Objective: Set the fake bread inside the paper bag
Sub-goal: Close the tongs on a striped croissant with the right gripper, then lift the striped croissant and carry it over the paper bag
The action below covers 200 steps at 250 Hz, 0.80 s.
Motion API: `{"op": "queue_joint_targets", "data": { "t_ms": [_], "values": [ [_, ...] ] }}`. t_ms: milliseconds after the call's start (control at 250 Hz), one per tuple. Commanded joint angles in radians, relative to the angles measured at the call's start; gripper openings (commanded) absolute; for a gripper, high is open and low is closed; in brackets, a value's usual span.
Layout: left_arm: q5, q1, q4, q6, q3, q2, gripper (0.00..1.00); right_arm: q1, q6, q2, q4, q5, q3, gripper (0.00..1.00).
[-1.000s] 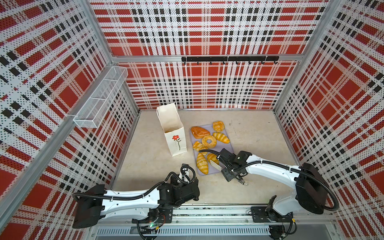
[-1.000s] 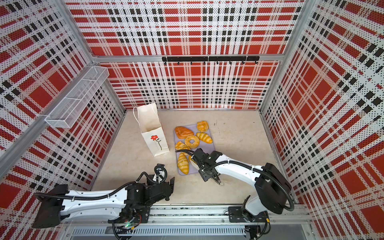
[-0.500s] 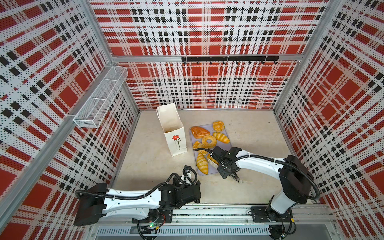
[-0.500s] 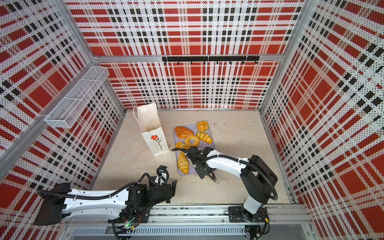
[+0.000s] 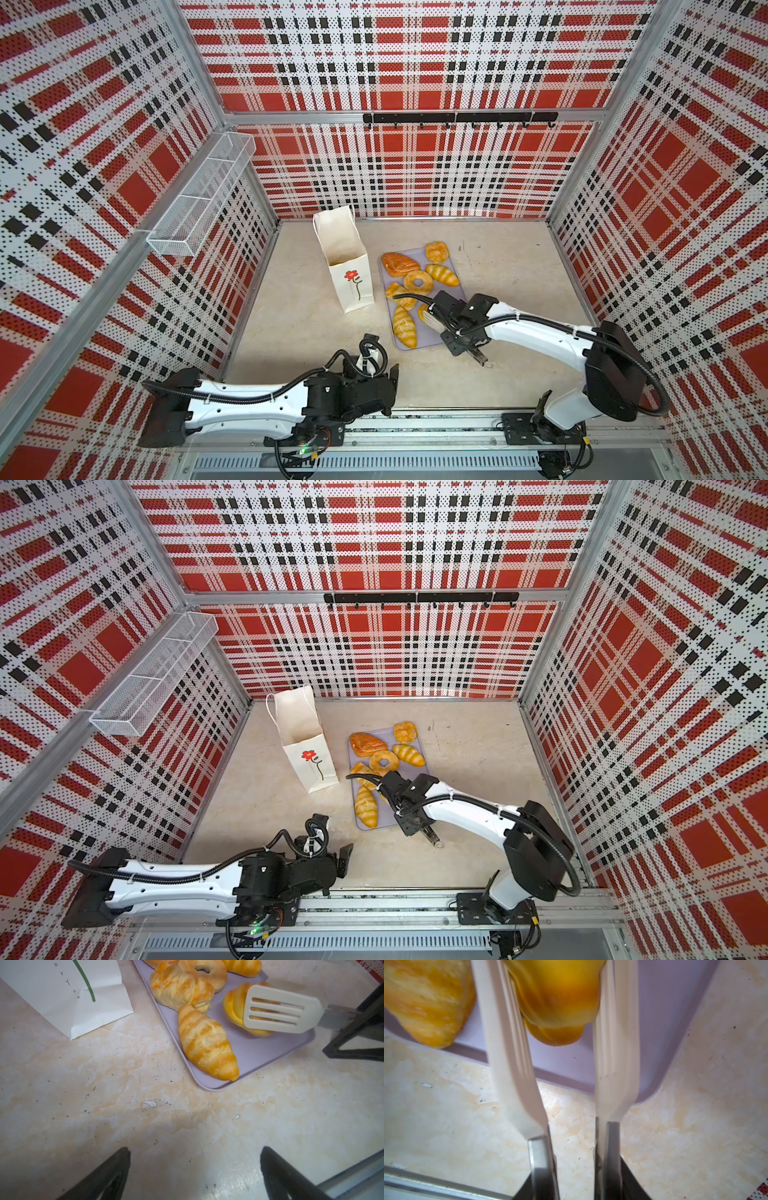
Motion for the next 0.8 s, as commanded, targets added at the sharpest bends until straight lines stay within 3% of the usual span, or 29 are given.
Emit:
{"op": "queue_joint_targets", "data": {
  "t_ms": [0,452,796],
  "values": [
    [-0.063,-0.042,-0.032,-0.068,0.024,-0.012,0.99,0.004,0.030,-0.081,0.026,-0.016,-0.018,0.40],
    [-0.254,-0.273,-0.161,-0.305,0.090,0.058,0.99,0.149,0.077,-0.294,0.017,0.017,0.077,0.40],
    [-0.339,-0.368,-0.303,-0.500,0.139,0.126,0.99,0.206,-0.025,-0.236,0.112,0.023,0.281,0.41]
  ]
}}
